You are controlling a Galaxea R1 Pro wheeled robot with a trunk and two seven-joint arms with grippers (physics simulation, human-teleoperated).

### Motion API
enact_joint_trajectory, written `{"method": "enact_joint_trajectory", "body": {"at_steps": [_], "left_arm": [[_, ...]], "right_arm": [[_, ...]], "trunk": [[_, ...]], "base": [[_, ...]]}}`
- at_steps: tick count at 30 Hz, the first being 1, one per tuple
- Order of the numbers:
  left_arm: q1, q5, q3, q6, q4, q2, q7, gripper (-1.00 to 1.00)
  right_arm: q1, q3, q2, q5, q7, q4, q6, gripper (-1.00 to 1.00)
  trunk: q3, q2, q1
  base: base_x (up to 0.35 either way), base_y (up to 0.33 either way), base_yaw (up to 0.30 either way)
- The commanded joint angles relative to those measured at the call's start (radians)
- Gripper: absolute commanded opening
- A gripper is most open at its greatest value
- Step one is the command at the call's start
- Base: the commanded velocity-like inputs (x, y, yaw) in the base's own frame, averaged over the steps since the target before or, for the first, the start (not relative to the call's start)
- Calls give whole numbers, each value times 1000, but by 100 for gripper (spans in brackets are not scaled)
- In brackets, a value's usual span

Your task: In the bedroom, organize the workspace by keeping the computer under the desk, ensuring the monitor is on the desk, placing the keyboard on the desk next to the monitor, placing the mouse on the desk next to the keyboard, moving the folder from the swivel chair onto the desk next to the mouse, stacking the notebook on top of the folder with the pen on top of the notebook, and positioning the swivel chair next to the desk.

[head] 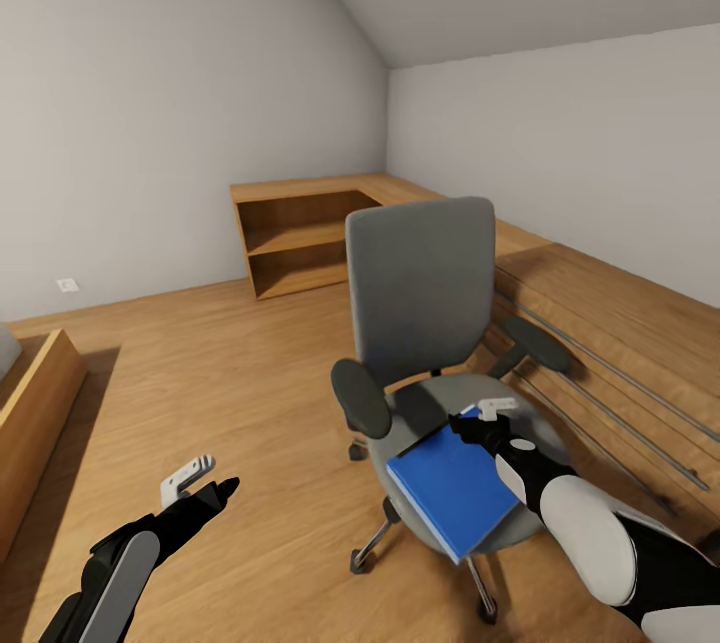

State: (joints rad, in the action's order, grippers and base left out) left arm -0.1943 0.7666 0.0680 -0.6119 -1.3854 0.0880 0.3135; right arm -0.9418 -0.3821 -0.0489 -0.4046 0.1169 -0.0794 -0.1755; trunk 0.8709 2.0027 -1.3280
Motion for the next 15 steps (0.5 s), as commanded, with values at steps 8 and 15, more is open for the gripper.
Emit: {"method": "enact_joint_trajectory", "body": {"at_steps": [8,15], "left_arm": [[-1,10,1,-3,12,1,9,100],[-1,10,1,-3,18,1,9,100]], "right_arm": [[0,8,0,-9,4,16,-4,100],[0,8,0,-9,4,16,-4,100]], "trunk": [[1,0,0],[1,0,0]], "base": [[-191,116,0],[-96,55,0]]}}
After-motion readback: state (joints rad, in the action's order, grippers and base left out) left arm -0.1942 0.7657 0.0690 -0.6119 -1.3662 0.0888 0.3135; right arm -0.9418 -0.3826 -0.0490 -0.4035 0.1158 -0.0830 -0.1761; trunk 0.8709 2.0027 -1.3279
